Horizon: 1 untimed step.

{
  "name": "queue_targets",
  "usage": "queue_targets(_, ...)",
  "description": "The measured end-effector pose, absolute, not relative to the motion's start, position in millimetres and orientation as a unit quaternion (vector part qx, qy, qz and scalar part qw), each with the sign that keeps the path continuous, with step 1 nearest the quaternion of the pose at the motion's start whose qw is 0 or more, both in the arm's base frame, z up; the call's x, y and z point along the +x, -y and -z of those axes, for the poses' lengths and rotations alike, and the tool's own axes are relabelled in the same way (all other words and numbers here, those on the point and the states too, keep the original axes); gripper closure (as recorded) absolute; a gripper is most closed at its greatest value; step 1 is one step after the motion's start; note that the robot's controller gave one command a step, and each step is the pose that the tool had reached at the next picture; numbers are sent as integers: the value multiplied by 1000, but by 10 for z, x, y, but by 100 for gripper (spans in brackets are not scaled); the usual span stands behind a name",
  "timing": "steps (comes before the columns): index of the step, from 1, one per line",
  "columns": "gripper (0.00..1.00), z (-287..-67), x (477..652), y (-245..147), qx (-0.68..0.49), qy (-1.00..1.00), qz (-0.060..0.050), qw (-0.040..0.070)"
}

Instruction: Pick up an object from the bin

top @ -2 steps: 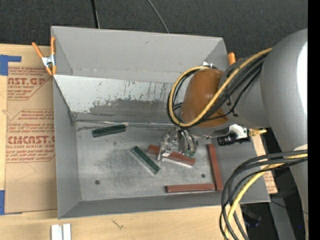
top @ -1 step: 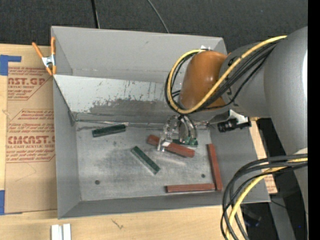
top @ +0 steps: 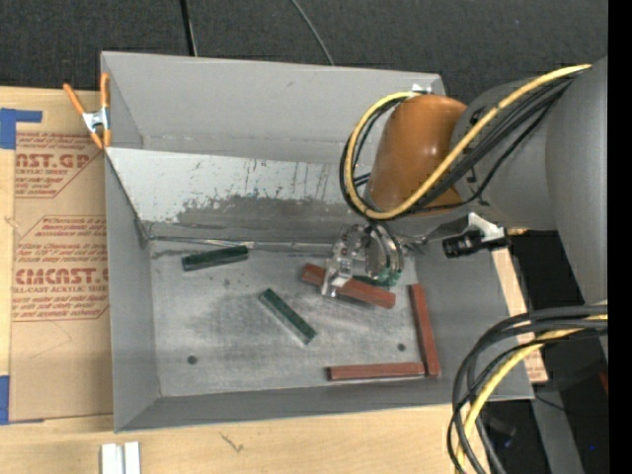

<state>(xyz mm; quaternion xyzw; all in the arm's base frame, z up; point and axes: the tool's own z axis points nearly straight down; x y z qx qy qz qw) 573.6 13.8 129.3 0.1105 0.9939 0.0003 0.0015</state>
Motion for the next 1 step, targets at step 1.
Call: queue_targets(1, 100, -1493, 5772, -292, 110, -994, 0, 0)
